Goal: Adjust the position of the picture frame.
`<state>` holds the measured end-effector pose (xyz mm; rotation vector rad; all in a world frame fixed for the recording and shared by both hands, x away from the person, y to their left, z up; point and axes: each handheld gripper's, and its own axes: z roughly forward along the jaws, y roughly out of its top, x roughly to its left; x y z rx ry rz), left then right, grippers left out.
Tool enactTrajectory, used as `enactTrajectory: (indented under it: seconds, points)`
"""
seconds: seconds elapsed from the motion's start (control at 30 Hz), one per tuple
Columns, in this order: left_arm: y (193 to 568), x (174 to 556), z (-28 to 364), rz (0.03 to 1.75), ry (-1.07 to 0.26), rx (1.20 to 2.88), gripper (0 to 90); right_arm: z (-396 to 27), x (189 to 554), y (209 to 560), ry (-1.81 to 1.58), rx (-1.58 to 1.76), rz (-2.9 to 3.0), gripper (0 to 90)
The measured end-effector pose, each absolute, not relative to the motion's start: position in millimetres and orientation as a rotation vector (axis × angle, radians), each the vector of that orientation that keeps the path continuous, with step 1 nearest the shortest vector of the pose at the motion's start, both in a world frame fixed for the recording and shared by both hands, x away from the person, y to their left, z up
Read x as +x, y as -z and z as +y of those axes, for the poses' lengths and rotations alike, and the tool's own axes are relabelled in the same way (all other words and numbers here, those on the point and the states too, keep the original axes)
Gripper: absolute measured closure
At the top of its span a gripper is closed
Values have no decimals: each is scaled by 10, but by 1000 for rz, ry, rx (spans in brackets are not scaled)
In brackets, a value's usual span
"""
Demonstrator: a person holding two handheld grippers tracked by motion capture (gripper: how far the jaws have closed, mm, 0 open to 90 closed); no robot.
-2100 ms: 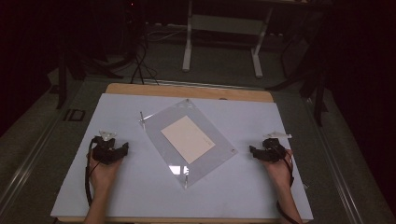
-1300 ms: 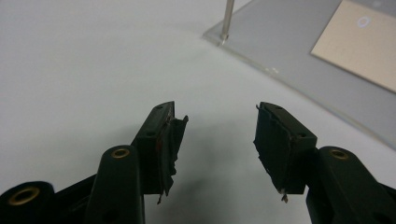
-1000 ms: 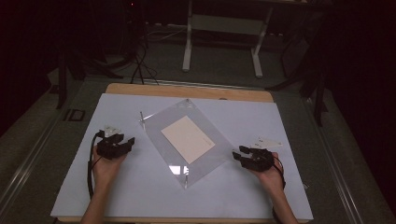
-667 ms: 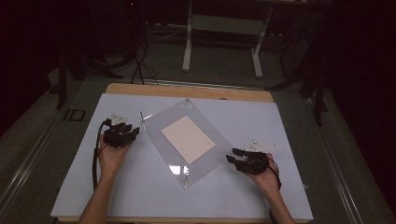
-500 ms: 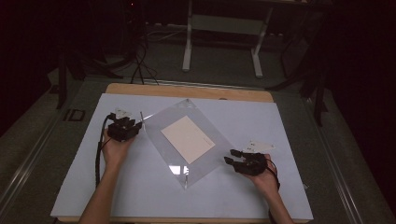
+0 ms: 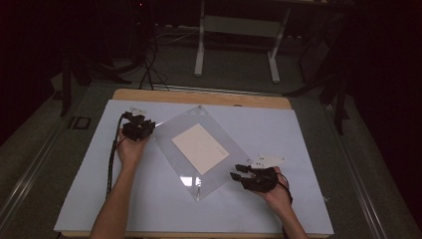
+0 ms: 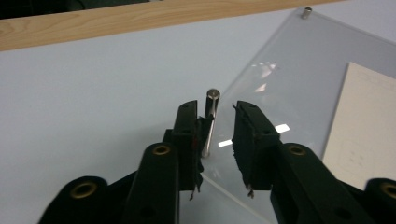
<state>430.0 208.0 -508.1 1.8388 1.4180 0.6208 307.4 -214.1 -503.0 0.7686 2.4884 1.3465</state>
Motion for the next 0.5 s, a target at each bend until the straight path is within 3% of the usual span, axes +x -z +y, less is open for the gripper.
enactTrajectory:
  seconds: [0.2, 0.5]
  points:
    - [5110, 4344, 2069, 1459, -631, 1831, 831, -2017, 3027, 5055, -1340, 712, 2531, 602]
    - [5099, 4355, 2048, 1462, -644, 1849, 846, -1806, 2946, 5064, -1388, 627, 2597, 607]
